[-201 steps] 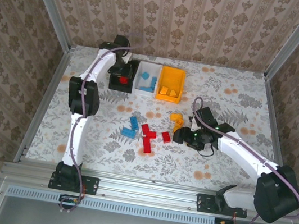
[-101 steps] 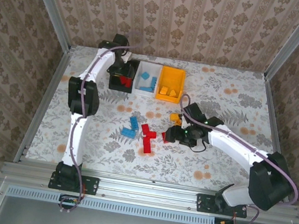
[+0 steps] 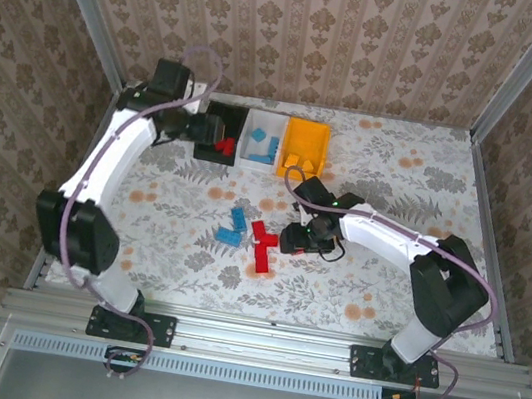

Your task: Sort the legos into containers by color

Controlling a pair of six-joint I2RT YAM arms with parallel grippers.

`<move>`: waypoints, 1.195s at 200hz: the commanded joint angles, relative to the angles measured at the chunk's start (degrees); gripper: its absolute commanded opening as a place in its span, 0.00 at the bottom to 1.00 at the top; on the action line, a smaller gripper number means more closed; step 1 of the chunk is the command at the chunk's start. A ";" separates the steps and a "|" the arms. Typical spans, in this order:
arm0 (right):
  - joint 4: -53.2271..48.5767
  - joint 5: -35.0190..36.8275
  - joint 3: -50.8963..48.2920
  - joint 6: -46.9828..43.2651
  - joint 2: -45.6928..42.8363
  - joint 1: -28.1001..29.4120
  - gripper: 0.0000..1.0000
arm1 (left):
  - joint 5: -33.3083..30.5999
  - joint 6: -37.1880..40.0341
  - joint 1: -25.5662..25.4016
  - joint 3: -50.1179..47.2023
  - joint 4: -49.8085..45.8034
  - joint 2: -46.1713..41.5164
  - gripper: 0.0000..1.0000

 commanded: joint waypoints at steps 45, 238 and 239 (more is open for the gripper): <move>-2.94 6.73 4.15 -3.48 5.87 0.87 0.63 | 1.81 -8.41 -3.42 -23.35 7.59 -16.90 0.73; -1.47 -1.53 15.06 0.41 4.95 -1.86 0.32 | 0.85 -12.46 -4.73 -33.47 7.56 -31.79 0.75; -1.33 -2.05 15.37 0.54 4.98 -2.00 0.32 | 0.91 -12.54 -4.67 -33.52 7.59 -31.95 0.75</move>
